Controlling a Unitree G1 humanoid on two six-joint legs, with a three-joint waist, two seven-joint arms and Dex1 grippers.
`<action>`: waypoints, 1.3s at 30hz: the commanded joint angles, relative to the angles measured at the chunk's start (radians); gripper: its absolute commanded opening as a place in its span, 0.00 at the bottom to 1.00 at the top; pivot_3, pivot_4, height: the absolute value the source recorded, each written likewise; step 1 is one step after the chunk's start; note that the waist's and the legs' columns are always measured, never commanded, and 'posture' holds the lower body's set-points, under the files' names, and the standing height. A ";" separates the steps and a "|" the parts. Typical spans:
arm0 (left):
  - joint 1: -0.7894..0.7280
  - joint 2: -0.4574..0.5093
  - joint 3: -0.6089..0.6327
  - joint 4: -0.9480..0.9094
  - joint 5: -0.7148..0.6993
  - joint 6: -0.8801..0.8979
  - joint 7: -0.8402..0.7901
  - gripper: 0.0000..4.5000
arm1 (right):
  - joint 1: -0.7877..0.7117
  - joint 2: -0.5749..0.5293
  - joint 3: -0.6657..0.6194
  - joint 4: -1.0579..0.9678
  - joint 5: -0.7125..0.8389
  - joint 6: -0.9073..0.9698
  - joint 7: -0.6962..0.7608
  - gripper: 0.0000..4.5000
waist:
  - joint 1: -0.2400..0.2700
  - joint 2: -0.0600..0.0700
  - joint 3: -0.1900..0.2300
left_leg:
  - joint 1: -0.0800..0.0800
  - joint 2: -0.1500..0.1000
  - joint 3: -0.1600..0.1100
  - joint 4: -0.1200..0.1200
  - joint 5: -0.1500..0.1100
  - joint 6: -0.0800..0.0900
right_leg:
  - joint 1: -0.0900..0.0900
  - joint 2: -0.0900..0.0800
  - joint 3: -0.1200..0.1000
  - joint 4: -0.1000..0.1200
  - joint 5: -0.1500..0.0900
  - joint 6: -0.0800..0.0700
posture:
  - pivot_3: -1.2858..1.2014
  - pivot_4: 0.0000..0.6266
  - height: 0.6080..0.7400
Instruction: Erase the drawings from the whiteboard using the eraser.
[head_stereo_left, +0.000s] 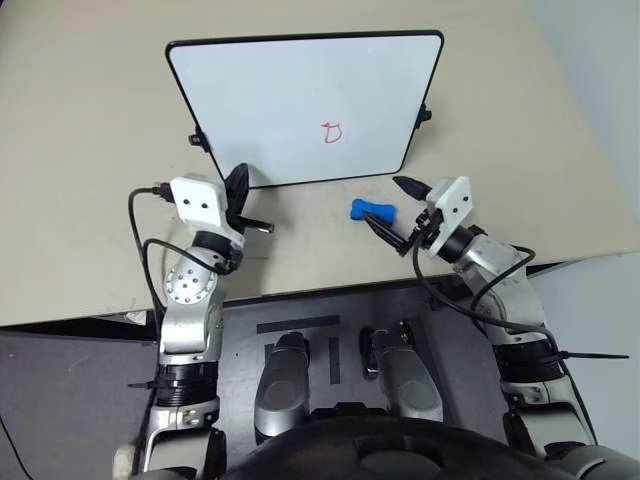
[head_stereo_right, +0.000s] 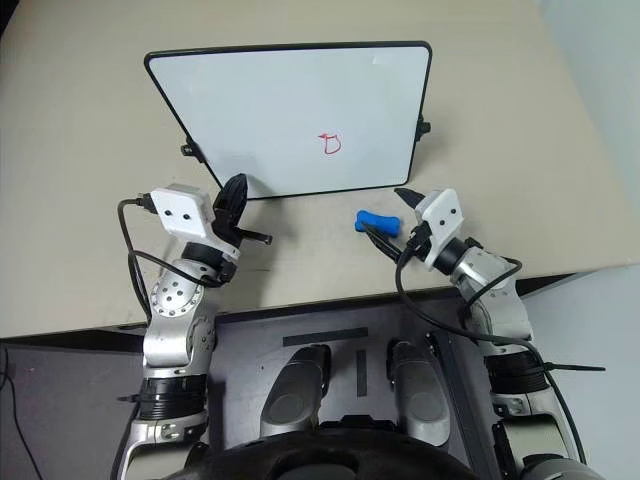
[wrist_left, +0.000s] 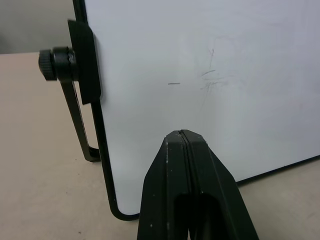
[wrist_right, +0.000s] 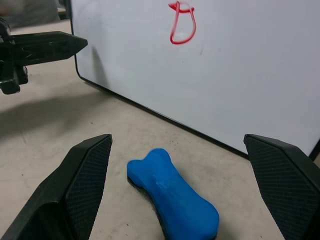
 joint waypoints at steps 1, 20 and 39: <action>-0.013 0.006 0.002 -0.043 -0.007 -0.002 -0.007 0.00 | 0.004 0.005 -0.001 -0.043 0.014 -0.008 -0.001 0.99 | 0.000 0.000 0.000 | 0.000 0.000 0.000 0.000 0.000 0.000 | 0.000 0.000 0.000 0.000 0.000 0.000 | 0.52 0.24 1.00; 0.053 -0.021 0.007 -0.083 0.007 -0.009 0.033 0.00 | -0.040 -0.088 0.074 -0.051 -0.025 -0.006 0.096 0.99 | 0.001 0.000 0.000 | 0.000 0.000 0.000 0.001 0.000 0.000 | 0.000 0.002 0.000 0.000 0.000 0.000 | 0.52 0.24 1.00; 0.068 -0.052 -0.009 -0.083 0.011 -0.018 0.058 0.00 | -0.083 -0.146 0.138 0.084 -0.092 -0.063 0.198 0.99 | 0.001 0.000 0.000 | 0.000 0.001 0.000 0.002 0.000 0.000 | 0.001 0.003 0.000 0.000 0.000 0.000 | 0.52 0.24 1.00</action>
